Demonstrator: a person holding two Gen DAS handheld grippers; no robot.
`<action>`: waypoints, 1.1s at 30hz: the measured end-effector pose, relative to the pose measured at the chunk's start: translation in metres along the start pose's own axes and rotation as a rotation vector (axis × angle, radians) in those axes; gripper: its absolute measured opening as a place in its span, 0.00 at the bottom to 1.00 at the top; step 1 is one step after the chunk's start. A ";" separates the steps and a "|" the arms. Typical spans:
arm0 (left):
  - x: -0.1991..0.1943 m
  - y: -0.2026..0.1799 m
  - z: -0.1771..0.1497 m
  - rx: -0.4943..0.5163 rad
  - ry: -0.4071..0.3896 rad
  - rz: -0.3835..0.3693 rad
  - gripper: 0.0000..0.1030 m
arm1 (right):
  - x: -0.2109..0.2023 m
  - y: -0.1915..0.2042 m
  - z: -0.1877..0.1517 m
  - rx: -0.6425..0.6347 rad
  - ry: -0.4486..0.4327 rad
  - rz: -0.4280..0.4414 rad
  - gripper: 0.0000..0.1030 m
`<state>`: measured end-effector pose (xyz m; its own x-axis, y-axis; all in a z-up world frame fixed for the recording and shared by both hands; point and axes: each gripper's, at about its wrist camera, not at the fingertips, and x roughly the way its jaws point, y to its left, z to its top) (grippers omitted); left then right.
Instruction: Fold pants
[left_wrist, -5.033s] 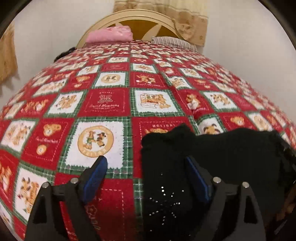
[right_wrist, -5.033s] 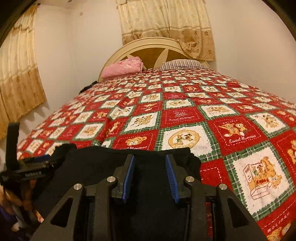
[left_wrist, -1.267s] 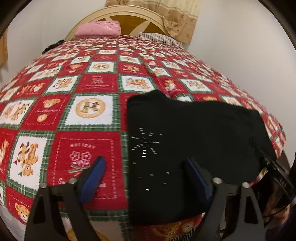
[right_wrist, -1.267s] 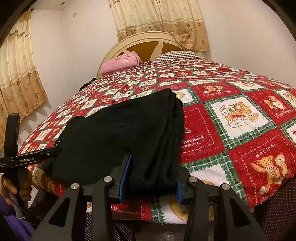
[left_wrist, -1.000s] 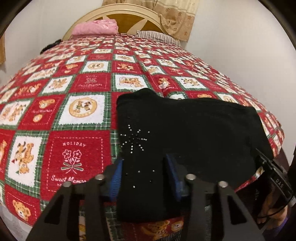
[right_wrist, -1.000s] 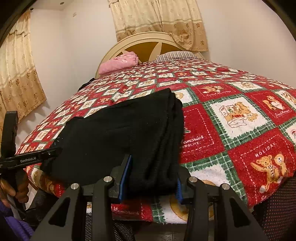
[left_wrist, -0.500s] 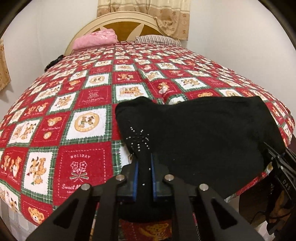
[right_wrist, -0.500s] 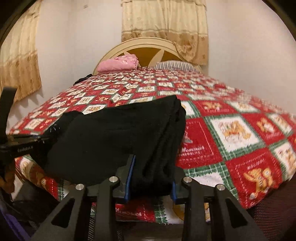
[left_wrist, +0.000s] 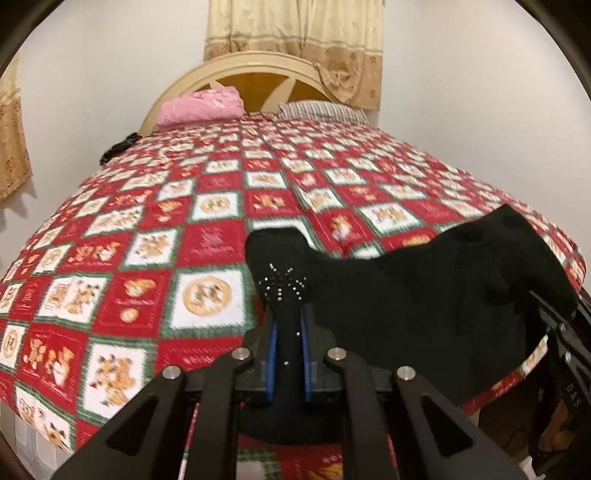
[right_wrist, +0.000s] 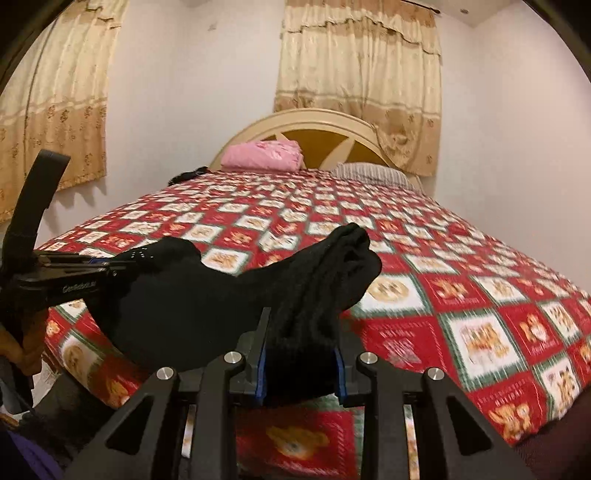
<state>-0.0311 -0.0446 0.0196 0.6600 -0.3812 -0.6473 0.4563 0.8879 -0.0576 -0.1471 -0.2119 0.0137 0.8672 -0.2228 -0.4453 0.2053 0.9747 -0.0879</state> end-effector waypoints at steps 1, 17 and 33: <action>0.000 0.004 0.001 -0.008 -0.004 0.003 0.11 | 0.002 0.007 0.003 -0.014 -0.009 0.005 0.27; -0.012 0.128 0.030 -0.186 -0.079 0.196 0.11 | 0.070 0.100 0.074 -0.062 -0.081 0.224 0.27; 0.040 0.245 0.026 -0.258 0.022 0.424 0.11 | 0.223 0.199 0.083 -0.249 0.140 0.244 0.27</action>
<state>0.1225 0.1506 -0.0012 0.7418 0.0306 -0.6699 -0.0140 0.9994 0.0302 0.1246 -0.0688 -0.0291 0.8033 0.0037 -0.5956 -0.1310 0.9766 -0.1707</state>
